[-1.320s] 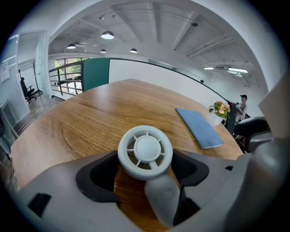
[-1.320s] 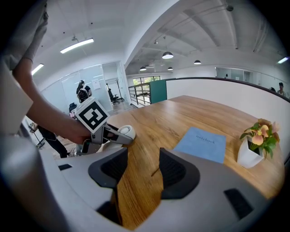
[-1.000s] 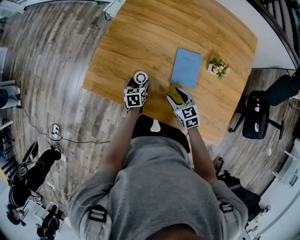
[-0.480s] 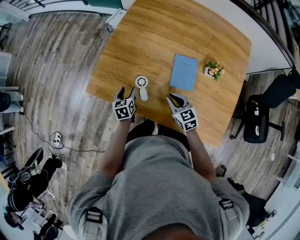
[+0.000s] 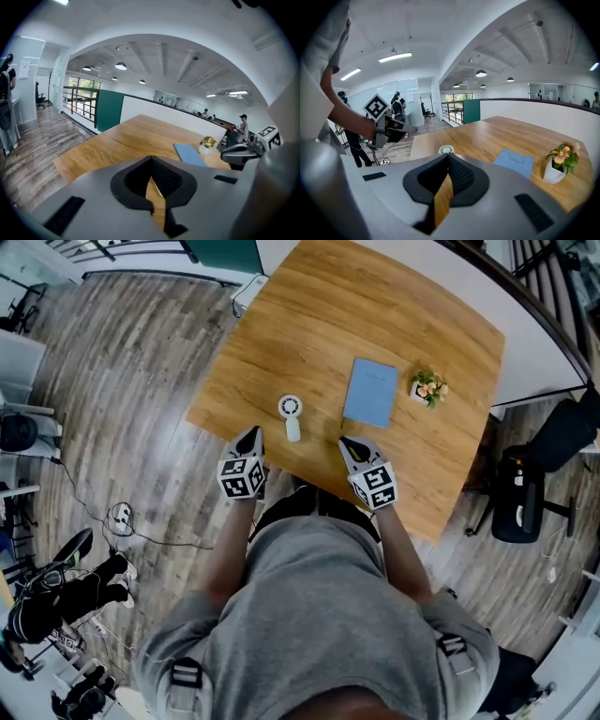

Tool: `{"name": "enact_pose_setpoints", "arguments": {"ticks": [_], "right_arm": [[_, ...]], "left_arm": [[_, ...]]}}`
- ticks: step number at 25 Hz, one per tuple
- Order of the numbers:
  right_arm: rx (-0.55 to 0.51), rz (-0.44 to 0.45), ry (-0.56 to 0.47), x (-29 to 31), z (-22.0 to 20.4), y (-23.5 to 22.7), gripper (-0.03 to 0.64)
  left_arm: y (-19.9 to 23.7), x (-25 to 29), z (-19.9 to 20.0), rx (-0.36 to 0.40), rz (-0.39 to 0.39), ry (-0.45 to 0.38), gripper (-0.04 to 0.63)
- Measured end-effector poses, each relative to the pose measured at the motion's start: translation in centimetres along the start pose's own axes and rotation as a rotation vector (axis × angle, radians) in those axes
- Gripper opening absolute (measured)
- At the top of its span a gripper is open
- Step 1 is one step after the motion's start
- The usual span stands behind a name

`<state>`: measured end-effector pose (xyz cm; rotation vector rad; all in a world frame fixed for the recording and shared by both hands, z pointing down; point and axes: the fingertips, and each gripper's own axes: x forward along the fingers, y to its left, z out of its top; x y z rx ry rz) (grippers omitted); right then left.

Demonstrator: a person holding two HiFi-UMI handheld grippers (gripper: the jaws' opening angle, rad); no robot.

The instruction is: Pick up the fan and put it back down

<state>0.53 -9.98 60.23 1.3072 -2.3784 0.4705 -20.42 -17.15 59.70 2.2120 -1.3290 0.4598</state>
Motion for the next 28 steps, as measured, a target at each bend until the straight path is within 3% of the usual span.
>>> {"name": "enact_pose_setpoints", "arguments": {"ticks": [5, 8, 28], "right_arm": [[0.004, 0.006, -0.006, -1.2, -0.2, 0.4, 0.005], [-0.008, 0.007, -0.024, -1.8, 0.1, 0.3, 0.005], [0.027, 0.061, -0.105, -5.0, -0.4, 0.5, 0.005]], "left_arm": [[-4.3, -2.0, 0.5, 0.145, -0.080, -0.031, 0.018], [-5.9, -2.9, 0.6, 0.190, -0.092, -0.032, 0.018], [-9.9, -7.0, 0.5, 0.193, -0.041, -0.077, 0.018]]}}
